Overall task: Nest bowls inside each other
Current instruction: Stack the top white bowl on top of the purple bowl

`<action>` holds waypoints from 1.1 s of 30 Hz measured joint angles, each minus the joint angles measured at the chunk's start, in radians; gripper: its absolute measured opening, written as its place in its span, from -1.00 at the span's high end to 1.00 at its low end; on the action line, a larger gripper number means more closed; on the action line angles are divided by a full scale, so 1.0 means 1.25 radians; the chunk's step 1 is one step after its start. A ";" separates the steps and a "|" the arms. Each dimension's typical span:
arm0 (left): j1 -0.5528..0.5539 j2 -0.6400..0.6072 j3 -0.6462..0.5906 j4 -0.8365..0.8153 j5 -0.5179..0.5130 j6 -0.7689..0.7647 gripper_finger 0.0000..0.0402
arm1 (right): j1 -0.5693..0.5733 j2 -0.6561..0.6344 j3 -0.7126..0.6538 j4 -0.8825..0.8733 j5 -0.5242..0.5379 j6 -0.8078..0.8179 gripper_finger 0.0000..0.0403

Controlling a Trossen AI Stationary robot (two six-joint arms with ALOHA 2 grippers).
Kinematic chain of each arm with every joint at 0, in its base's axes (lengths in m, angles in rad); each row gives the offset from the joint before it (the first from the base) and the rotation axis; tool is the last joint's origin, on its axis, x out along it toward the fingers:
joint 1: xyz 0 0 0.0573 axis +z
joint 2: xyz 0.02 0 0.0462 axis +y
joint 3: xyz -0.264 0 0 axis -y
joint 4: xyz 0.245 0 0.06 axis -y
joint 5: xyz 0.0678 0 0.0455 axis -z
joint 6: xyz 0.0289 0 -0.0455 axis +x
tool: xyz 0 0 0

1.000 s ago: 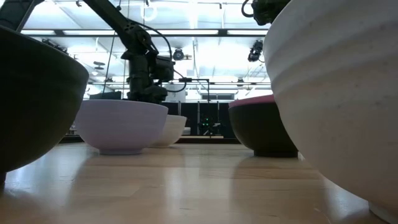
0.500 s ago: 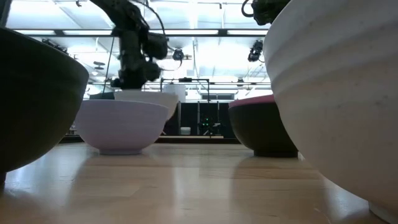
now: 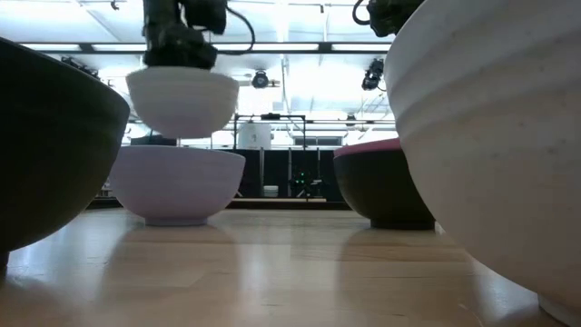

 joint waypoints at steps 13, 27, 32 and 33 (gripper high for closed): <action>-0.165 0.043 -0.002 0.007 -0.011 -0.065 0.95 | 0.000 0.000 0.000 0.002 0.000 0.001 0.47; -0.172 0.156 -0.002 0.078 0.033 -0.035 0.95 | 0.028 0.000 0.000 0.004 -0.001 0.011 0.48; -0.172 0.170 -0.002 0.089 0.036 -0.032 0.95 | 0.032 0.000 0.000 0.003 -0.001 0.022 0.48; -0.172 0.173 -0.002 0.092 0.036 -0.032 0.95 | 0.032 0.000 0.000 0.002 -0.001 0.023 0.48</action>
